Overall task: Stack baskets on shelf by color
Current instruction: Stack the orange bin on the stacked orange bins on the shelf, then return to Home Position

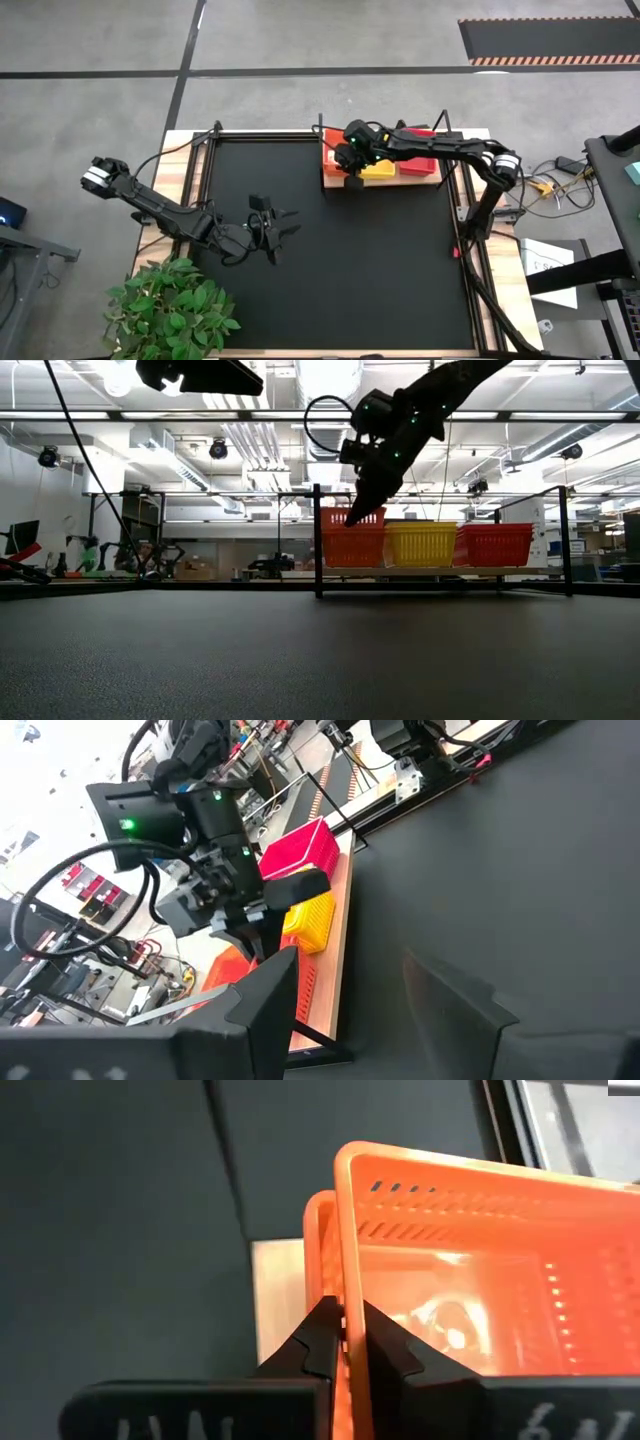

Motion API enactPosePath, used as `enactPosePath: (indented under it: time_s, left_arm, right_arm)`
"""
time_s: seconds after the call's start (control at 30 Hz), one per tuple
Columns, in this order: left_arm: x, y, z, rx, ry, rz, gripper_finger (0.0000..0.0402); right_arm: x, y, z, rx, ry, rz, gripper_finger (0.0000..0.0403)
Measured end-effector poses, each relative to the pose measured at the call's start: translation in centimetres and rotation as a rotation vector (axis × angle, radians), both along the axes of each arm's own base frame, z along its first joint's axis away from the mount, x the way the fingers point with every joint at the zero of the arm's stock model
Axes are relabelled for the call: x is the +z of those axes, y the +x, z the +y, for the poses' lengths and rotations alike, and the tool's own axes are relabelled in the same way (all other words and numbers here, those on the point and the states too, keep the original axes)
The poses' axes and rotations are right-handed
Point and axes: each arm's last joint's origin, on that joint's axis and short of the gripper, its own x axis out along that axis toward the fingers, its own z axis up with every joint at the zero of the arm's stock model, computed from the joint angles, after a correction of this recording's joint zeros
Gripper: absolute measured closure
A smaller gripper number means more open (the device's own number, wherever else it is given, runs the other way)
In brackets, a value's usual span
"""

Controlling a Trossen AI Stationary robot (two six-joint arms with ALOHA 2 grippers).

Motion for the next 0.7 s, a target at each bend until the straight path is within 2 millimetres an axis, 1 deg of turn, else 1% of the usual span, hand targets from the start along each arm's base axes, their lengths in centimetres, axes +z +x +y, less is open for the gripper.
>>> enactPosePath:
  time_s: [0.1, 0.23, 0.33, 0.47, 0.57, 0.63, 0.7]
  left_arm:
    - [0.0, 0.0, 0.0, 0.0, 0.0, 0.001, 0.0233]
    - [-0.1, 0.0, 0.0, 0.0, 0.001, 0.005, 0.0233]
    - [-0.3, -0.1, 0.0, 0.001, 0.008, 0.026, 0.0233]
    - [-0.7, -0.4, 0.2, 0.01, 0.0, 0.065, 0.0233]
    - [-0.8, -0.5, 0.2, 0.014, -0.009, 0.067, 0.0233]
    - [-1.1, -0.4, 0.4, 0.019, -0.005, 0.072, 0.0233]
    - [-1.4, -0.4, 0.6, 0.027, -0.01, 0.062, 0.0233]
  right_arm:
    - [-0.3, 0.0, -0.1, -0.019, -0.015, 0.018, 0.037]
    - [-0.1, -0.1, -0.1, -0.024, -0.019, 0.028, 0.0327]
    - [0.7, -0.9, 0.3, -0.024, -0.013, 0.042, 0.0291]
    - [2.7, -2.5, 1.1, -0.059, 0.034, 0.051, 0.0256]
    - [3.9, -3.5, 2.3, -0.045, 0.084, 0.027, 0.0247]
    - [4.3, -3.8, 3.8, -0.005, 0.085, -0.007, 0.0248]
    - [4.3, -4.1, 5.4, 0.046, 0.068, -0.059, 0.0251]
